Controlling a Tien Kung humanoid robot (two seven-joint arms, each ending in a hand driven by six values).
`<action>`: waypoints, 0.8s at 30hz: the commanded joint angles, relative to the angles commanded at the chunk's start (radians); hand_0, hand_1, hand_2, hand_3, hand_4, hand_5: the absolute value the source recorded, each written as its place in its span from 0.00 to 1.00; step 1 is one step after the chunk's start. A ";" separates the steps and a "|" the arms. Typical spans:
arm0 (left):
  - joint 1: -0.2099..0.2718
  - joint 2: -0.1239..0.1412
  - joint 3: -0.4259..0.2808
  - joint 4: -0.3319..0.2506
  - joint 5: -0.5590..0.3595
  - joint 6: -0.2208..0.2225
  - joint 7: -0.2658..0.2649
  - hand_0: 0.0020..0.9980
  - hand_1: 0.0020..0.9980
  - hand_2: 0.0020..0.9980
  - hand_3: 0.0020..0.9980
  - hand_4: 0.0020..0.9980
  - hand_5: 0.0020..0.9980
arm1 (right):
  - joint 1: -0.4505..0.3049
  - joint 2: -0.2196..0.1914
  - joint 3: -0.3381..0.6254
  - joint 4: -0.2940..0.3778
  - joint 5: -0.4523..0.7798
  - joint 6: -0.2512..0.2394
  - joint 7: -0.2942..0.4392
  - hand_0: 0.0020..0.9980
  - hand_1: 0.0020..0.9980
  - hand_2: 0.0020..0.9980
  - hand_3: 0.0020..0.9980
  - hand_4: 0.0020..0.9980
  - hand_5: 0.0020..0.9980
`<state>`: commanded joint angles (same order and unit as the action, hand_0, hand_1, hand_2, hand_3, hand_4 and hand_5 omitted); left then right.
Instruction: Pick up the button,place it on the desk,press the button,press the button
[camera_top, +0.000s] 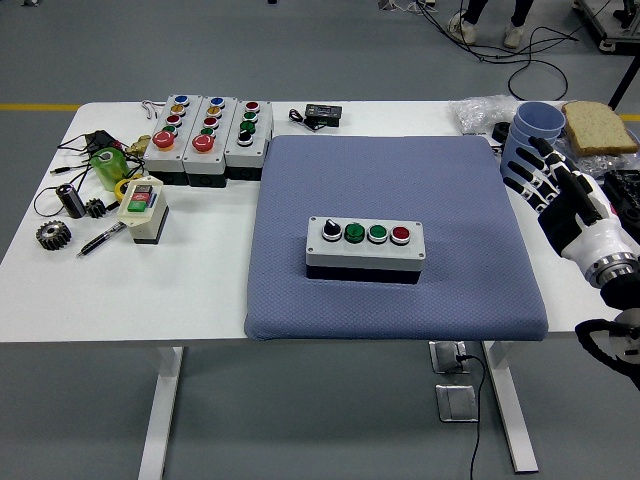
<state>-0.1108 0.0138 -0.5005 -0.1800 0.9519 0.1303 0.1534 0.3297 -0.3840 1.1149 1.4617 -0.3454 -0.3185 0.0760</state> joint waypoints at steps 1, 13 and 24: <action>0.000 0.000 -0.003 0.000 0.006 -0.001 0.001 0.62 0.66 0.68 0.60 0.34 0.64 | 0.002 0.004 -0.001 -0.001 0.001 -0.001 0.001 0.77 0.71 0.73 0.69 0.80 0.43; 0.000 0.001 0.012 0.000 -0.015 0.001 -0.002 0.62 0.66 0.68 0.59 0.34 0.64 | 0.001 0.010 -0.005 0.003 0.015 -0.010 0.005 0.76 0.70 0.72 0.68 0.80 0.43; -0.004 0.003 0.026 0.000 -0.027 0.001 -0.004 0.62 0.66 0.68 0.59 0.34 0.64 | 0.003 0.013 0.004 0.005 0.024 -0.026 0.004 0.76 0.70 0.72 0.68 0.80 0.42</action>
<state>-0.1151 0.0165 -0.4748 -0.1800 0.9251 0.1310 0.1490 0.3323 -0.3713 1.1188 1.4672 -0.3216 -0.3445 0.0805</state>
